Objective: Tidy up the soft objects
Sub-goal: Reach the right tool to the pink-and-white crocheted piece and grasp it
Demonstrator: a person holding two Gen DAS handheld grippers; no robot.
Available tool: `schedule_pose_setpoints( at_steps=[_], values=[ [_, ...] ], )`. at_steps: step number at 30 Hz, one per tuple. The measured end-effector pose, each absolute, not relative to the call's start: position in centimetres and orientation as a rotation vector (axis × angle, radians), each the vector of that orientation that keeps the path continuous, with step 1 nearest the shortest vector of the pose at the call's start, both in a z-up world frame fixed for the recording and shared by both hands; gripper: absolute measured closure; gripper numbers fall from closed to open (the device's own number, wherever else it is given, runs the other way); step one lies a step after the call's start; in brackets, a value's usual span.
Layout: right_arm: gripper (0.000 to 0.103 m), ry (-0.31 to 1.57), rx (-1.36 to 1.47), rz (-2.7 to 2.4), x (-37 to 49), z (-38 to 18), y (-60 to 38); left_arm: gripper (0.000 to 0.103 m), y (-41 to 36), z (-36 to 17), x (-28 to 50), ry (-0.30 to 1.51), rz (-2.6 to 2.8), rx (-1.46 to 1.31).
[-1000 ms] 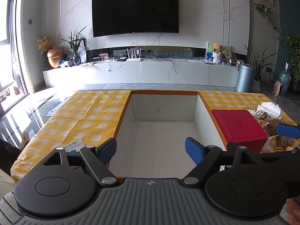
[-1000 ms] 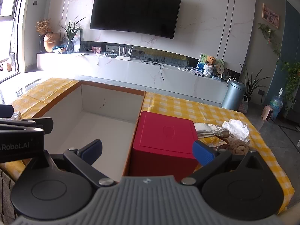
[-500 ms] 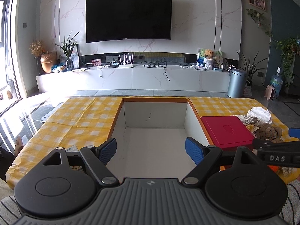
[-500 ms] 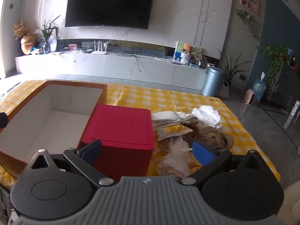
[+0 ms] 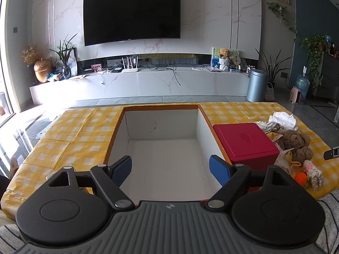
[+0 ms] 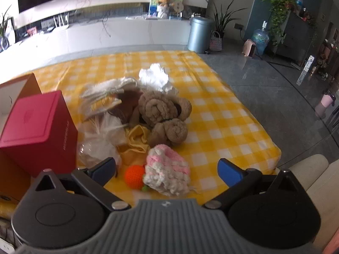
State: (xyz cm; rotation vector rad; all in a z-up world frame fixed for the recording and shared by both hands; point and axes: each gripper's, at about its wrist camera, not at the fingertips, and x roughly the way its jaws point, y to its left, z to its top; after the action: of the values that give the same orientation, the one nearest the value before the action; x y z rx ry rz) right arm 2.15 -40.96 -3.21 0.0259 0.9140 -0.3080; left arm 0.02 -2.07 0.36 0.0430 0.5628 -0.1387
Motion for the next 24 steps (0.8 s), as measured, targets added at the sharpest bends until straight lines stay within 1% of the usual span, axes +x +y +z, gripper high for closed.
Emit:
schedule_pose_setpoints(
  at_steps=[5,7,15,18,20,24],
  values=[
    [0.004,1.049,0.021,-0.275,3.9,-5.6,-43.5,0.006,-3.0,0.0,0.4,0.586,-0.179,0.04],
    [0.011,1.081,0.054,-0.262,4.5,-6.4,-44.4,0.006,-3.3,-0.2,0.4,0.594,-0.188,0.045],
    [0.012,1.136,0.029,-0.154,6.9,-8.6,-43.0,0.006,-4.7,-0.7,0.6,0.624,-0.225,0.069],
    [0.013,1.162,-0.023,-0.167,7.7,-9.7,-42.3,0.006,-5.3,-1.0,0.8,0.639,-0.245,0.08],
    [0.02,1.181,-0.044,-0.181,8.1,-10.5,-42.2,0.006,-5.9,-1.2,0.8,0.65,-0.263,0.103],
    [0.039,1.182,0.076,-0.143,7.9,-10.6,-43.9,0.006,-7.7,-1.4,1.2,0.676,-0.294,0.166]
  ],
)
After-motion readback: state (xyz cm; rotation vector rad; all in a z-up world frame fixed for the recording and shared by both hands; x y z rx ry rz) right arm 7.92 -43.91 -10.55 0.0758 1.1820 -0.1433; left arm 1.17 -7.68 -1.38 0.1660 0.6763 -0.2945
